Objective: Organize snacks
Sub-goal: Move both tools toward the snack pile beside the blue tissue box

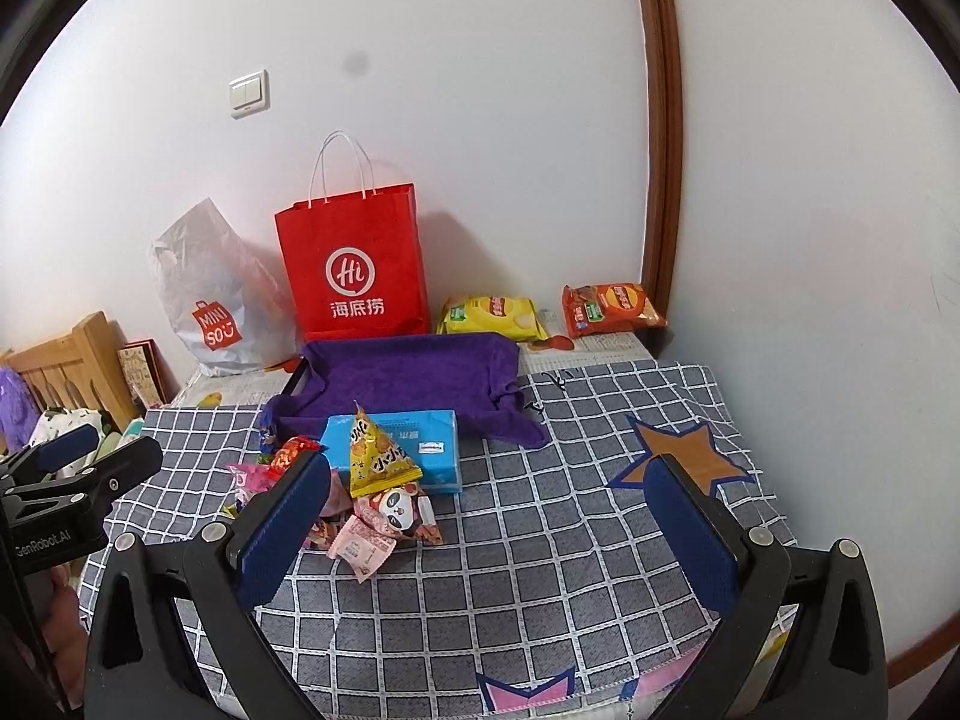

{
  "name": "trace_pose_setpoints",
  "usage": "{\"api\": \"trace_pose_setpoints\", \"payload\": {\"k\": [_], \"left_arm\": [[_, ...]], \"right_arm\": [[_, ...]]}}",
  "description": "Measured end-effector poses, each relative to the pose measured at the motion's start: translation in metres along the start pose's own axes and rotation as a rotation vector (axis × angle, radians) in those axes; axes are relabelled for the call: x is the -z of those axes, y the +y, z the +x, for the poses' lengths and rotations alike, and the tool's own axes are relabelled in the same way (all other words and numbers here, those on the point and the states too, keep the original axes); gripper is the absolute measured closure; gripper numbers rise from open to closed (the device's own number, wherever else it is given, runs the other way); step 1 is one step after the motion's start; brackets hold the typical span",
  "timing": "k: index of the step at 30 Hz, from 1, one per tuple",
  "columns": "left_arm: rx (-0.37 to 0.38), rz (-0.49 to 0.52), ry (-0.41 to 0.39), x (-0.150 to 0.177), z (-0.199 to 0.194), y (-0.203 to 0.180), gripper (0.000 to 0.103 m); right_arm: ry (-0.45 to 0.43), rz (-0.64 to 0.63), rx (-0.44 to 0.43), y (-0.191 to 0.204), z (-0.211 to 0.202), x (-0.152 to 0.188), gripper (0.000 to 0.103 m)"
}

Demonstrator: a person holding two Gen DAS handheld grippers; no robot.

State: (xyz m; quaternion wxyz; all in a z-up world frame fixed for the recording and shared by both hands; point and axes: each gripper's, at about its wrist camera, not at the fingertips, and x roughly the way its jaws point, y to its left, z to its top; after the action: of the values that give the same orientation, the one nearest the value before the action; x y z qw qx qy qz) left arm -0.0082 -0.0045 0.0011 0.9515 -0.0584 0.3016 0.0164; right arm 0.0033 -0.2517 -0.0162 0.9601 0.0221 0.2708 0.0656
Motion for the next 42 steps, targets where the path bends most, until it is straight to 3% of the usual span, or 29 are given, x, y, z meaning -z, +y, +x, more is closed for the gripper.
{"api": "trace_pose_setpoints", "payload": {"k": [42], "left_arm": [[0.003,0.005,-0.008,-0.0014,-0.0034,-0.0056,0.001]], "right_arm": [[-0.021,-0.016,-0.010,0.0074,-0.0065,0.0070,0.000]]}}
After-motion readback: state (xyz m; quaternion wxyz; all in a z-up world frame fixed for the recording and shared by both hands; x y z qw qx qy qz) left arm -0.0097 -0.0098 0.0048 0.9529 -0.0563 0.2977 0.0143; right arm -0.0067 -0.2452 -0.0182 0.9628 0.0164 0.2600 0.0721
